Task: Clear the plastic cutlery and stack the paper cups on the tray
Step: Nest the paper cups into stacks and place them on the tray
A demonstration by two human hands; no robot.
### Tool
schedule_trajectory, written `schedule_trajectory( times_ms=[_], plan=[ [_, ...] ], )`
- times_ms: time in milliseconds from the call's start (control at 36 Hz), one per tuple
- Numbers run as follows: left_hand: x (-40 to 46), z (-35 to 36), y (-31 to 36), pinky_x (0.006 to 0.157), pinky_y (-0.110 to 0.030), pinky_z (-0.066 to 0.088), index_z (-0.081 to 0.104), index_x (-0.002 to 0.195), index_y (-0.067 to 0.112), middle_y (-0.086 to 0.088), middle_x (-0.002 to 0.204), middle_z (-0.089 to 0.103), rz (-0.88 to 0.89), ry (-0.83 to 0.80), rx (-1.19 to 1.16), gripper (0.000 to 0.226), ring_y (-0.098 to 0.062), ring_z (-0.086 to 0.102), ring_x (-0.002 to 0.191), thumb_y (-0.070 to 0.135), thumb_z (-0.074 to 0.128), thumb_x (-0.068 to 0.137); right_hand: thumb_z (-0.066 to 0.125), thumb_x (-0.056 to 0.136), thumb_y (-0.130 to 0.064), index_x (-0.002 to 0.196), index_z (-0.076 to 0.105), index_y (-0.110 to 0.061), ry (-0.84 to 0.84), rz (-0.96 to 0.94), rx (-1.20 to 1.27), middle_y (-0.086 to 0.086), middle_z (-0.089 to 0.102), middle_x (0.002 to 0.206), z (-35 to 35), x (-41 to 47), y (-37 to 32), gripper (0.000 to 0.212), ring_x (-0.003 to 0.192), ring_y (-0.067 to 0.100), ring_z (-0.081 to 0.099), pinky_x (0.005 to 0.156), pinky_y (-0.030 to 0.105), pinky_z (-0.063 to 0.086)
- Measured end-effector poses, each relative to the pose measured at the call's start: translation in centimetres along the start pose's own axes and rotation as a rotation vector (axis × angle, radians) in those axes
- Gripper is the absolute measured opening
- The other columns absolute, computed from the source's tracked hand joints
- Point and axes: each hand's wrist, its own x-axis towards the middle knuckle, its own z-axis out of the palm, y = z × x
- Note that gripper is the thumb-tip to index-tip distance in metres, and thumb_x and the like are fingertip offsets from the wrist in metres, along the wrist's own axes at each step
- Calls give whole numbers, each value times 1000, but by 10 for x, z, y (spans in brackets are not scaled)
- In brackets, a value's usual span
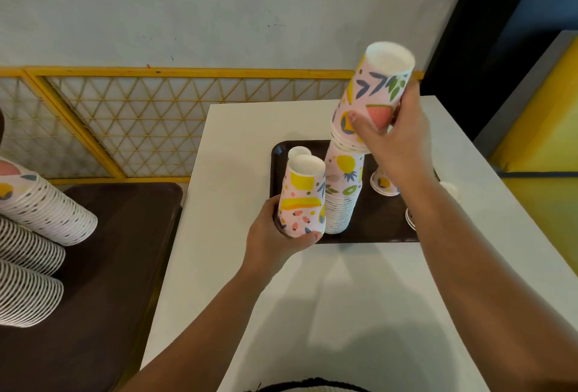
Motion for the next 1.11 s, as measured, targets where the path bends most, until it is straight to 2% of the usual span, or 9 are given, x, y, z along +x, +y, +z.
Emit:
schedule_trajectory(
  times_ms=[139,222,306,472,583,722,917,1056,1111],
  plan=[
    [0,-5,5,76,-23,55,54,113,26,14,102,66,31,38,-69,72,-5,64,95,25,91,52,74,73,-33,137,32,-20,-176,125,-62,0,54,128,8,-15,25,79,111,13,56,84,23,49],
    [3,-10,21,75,-19,54,55,112,28,12,103,68,99,71,-130,74,1,65,92,35,89,48,73,73,-42,148,10,-27,-252,201,-82,3,29,150,8,-23,27,99,135,20,34,105,37,33],
    [9,-15,49,79,-19,53,53,109,32,15,104,67,193,106,-132,72,2,64,95,40,87,47,62,73,-56,149,6,-26,-228,161,-118,1,16,155,4,-27,19,99,141,19,21,104,33,26],
    [26,-10,110,84,-30,55,55,114,25,9,107,69,398,115,-148,71,-5,65,100,43,82,51,54,77,-61,147,19,-22,-202,-44,82,-9,29,151,-10,-19,-5,88,135,0,30,98,1,27],
    [45,6,137,78,-18,53,55,115,23,13,100,68,453,81,-79,71,0,65,92,40,83,52,65,81,-43,142,31,-17,-241,-71,152,-9,51,136,-13,-4,-13,74,124,1,48,99,17,42],
    [65,26,139,68,-2,45,55,120,19,12,101,65,432,27,21,71,1,61,88,38,76,56,72,79,-31,130,42,-19,-179,-3,126,-13,58,114,-8,9,1,60,101,-3,58,79,9,49],
    [72,42,100,70,-5,46,51,125,18,9,109,62,281,-45,30,72,2,57,91,12,85,62,74,76,-32,132,39,-23,-297,83,73,-15,56,117,4,-2,39,66,100,-4,56,77,6,46],
    [67,51,76,79,-10,46,50,124,19,9,110,61,231,-75,29,68,-3,58,98,14,84,65,76,74,-32,132,39,-24,-343,156,75,-12,56,119,12,-16,66,68,108,4,56,86,19,48],
    [65,55,70,88,-19,47,49,127,18,4,119,62,215,-79,50,68,-7,57,104,17,83,67,77,74,-30,131,39,-24,-353,169,75,-15,55,116,13,-19,71,69,104,0,55,82,11,45]
  ],
)
